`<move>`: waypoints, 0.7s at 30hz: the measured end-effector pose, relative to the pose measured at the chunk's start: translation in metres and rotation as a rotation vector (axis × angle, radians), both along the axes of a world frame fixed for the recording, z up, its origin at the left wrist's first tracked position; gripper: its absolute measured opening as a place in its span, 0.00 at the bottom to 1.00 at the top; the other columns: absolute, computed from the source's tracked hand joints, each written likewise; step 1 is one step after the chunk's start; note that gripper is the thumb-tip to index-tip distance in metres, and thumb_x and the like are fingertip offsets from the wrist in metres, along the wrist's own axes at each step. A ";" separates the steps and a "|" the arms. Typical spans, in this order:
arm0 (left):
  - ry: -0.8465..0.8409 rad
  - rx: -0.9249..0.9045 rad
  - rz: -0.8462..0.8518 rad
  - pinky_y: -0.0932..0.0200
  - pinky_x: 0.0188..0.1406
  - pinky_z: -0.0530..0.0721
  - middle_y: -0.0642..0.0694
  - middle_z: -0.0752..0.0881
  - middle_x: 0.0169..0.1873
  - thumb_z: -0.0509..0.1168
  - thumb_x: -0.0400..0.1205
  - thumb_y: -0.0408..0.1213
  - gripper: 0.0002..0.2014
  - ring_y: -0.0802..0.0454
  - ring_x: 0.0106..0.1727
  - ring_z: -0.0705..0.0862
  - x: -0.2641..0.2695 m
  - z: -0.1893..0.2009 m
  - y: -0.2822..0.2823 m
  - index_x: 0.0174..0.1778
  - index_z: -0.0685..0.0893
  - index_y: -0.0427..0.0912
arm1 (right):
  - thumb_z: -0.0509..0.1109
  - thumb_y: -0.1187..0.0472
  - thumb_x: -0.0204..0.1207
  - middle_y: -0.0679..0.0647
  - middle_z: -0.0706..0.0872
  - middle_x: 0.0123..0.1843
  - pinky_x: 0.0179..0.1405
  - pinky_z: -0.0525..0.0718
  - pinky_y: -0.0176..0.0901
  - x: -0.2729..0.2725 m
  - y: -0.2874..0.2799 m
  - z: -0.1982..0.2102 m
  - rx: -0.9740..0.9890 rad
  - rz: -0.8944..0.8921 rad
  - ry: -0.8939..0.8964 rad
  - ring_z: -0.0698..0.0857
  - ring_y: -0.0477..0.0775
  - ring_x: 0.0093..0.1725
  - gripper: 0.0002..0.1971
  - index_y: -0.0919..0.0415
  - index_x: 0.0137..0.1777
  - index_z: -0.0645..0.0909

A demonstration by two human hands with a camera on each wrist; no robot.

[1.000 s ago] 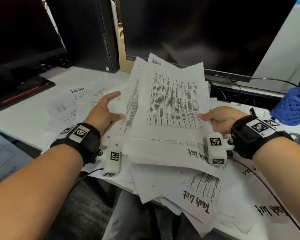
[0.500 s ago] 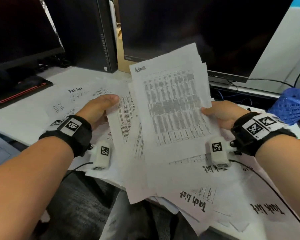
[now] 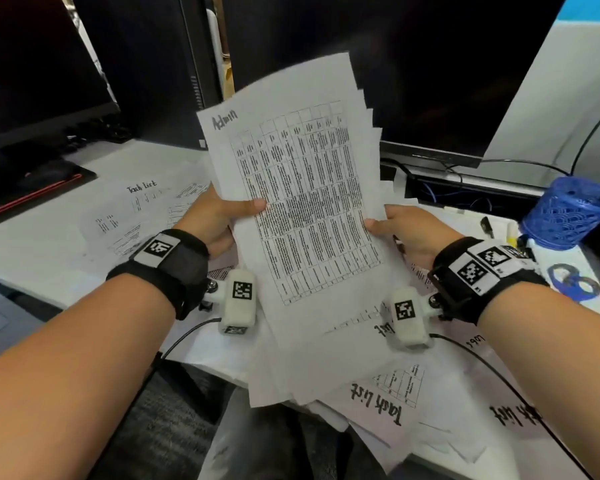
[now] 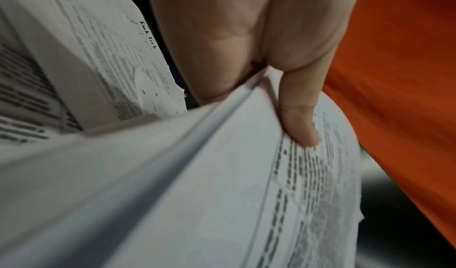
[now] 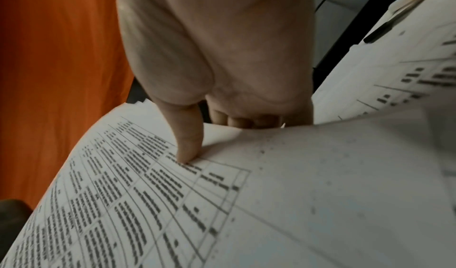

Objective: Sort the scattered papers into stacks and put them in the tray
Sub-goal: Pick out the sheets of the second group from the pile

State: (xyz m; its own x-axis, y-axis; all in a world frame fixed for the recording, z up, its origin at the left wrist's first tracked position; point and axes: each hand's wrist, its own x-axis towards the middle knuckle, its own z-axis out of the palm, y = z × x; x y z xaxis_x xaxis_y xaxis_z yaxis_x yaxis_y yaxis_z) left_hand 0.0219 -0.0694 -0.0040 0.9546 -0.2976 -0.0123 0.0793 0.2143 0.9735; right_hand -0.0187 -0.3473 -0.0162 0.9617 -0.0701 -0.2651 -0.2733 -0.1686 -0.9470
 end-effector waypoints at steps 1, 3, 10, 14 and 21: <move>0.002 0.023 0.004 0.48 0.54 0.87 0.39 0.84 0.65 0.64 0.76 0.19 0.29 0.44 0.63 0.85 0.000 0.003 -0.001 0.75 0.73 0.36 | 0.67 0.65 0.79 0.55 0.91 0.54 0.49 0.87 0.46 -0.002 -0.001 0.004 0.011 -0.003 -0.029 0.89 0.56 0.55 0.12 0.61 0.62 0.83; -0.007 0.110 0.046 0.44 0.57 0.86 0.40 0.84 0.63 0.69 0.76 0.24 0.30 0.43 0.62 0.85 0.003 0.006 -0.003 0.75 0.72 0.39 | 0.66 0.66 0.80 0.54 0.91 0.54 0.57 0.86 0.54 -0.003 -0.002 0.012 -0.004 -0.045 -0.098 0.90 0.56 0.54 0.11 0.60 0.60 0.84; -0.145 0.474 0.261 0.51 0.58 0.82 0.48 0.84 0.59 0.57 0.86 0.40 0.13 0.48 0.57 0.83 -0.010 0.041 -0.035 0.65 0.77 0.43 | 0.65 0.64 0.81 0.49 0.86 0.58 0.56 0.84 0.42 -0.010 0.001 0.055 -0.145 -0.238 -0.493 0.86 0.48 0.56 0.13 0.58 0.65 0.79; -0.359 0.412 0.450 0.51 0.67 0.77 0.51 0.79 0.64 0.53 0.86 0.40 0.19 0.51 0.63 0.79 -0.019 0.086 -0.057 0.75 0.70 0.47 | 0.63 0.68 0.80 0.49 0.86 0.56 0.56 0.84 0.42 -0.017 0.013 0.089 -0.078 -0.323 -0.749 0.85 0.48 0.57 0.14 0.46 0.56 0.77; -0.406 0.324 0.450 0.59 0.59 0.75 0.54 0.79 0.63 0.59 0.85 0.43 0.20 0.56 0.60 0.78 -0.036 0.075 -0.068 0.73 0.68 0.46 | 0.69 0.65 0.79 0.47 0.83 0.59 0.51 0.83 0.31 -0.036 0.014 0.082 -0.087 -0.254 -0.706 0.83 0.37 0.54 0.17 0.55 0.65 0.72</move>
